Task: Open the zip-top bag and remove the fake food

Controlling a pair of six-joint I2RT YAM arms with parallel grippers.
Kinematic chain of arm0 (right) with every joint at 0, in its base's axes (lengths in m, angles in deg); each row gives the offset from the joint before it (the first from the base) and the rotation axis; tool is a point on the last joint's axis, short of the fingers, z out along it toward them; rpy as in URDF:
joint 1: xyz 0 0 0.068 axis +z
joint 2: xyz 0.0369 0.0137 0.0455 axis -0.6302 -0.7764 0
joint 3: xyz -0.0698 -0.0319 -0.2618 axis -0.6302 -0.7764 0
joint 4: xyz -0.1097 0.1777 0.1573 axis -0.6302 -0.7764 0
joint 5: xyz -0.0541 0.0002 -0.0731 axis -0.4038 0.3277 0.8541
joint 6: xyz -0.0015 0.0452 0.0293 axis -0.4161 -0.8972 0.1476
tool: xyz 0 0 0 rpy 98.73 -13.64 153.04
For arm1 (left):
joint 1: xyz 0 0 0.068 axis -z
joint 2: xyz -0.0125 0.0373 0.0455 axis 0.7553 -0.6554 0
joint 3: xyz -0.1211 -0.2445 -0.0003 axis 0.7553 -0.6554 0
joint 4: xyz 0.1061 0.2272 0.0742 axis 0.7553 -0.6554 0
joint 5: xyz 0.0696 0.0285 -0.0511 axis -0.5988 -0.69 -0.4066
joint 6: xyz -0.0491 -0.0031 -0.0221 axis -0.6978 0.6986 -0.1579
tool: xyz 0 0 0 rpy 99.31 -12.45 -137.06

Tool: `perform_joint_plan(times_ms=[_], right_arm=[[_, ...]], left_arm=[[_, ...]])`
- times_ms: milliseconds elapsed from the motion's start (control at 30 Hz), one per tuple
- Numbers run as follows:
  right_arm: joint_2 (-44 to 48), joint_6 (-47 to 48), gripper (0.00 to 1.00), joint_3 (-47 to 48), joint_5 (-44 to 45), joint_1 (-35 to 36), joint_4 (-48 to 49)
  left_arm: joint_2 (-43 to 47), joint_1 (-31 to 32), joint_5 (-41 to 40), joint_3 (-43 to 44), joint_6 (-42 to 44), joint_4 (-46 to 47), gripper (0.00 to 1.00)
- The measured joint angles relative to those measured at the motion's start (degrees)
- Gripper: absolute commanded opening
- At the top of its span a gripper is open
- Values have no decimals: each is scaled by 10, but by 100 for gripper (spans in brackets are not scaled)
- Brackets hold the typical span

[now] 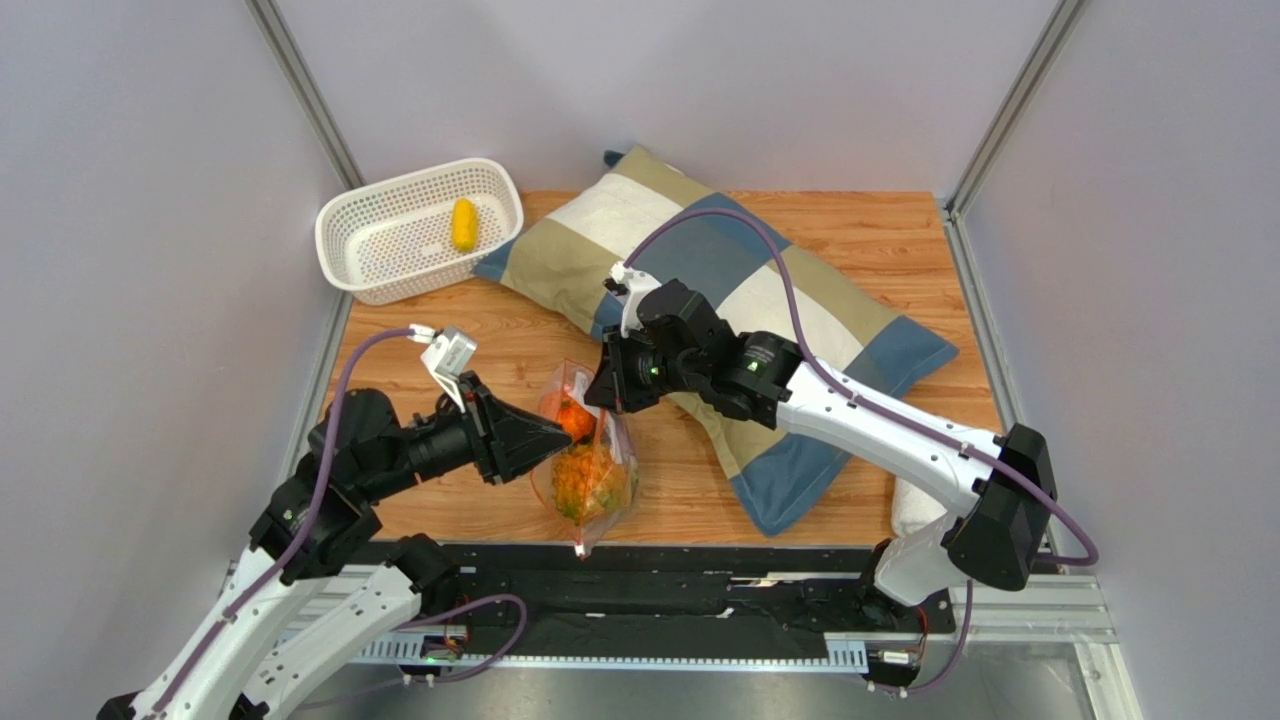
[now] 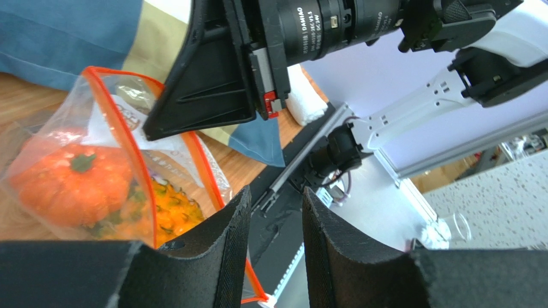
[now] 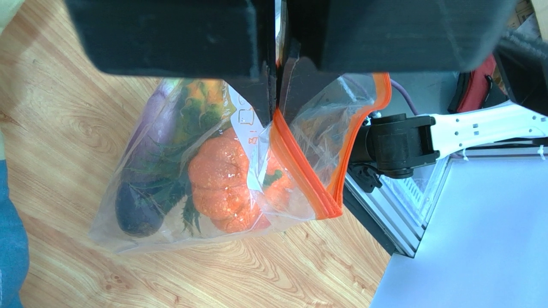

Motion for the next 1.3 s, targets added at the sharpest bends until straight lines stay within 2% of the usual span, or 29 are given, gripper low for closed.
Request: perform_joint_plan(times_ms=[267,367,467,567,667,733,933,1067,1167,1300], right_arm=[[10,-10,0,0,6,0,-5],[16,-18,0,0,5,0,-4],[18,-27,0,0,3,0,-4],[19,-38,0,-1,-2,0,4],[20,-46,0,-3,-7,0,11],[20,-49,0,-3,-9,0,14],[20,-49,0,-3,-12,0,17],[20,-49,0,-4,-12,1,18],[20,-49,0,-4,-12,1,18],[20,-49,0,-4,-12,1,18]], left_arm=[[-58,0,16,-19,-9,19,34],[-78,0,-3,-28,-9,18,30],[-97,0,-43,-28,-6,12,32],[-108,0,-101,-33,3,6,43],[-121,0,-142,-38,15,5,64],[-134,0,-162,-40,22,6,65],[-172,0,-217,-63,28,13,61],[-174,0,-239,-76,29,25,38],[-174,0,-242,-85,32,56,38],[-162,0,-237,-107,32,95,46]])
